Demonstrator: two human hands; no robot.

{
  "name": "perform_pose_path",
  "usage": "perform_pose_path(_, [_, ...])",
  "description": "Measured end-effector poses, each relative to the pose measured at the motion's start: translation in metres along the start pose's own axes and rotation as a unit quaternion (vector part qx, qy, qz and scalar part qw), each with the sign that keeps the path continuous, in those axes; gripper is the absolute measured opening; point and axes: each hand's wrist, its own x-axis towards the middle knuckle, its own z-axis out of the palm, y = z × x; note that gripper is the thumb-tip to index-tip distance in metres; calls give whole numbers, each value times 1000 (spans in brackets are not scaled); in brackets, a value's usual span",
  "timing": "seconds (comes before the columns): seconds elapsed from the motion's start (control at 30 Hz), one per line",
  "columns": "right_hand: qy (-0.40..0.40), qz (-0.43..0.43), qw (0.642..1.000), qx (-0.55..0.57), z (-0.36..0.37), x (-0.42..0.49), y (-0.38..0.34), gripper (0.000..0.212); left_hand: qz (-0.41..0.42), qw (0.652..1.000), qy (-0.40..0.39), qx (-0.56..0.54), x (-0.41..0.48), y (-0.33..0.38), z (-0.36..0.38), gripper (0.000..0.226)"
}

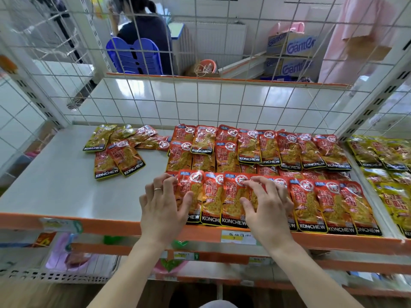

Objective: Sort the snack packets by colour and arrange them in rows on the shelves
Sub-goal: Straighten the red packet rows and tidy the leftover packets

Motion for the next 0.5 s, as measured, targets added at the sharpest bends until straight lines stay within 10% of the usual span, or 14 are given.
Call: perform_pose_path(0.5, [-123, -168, 976, -57, 4, -3, 13, 76, 204, 965, -137, 96, -3, 3, -7, 70])
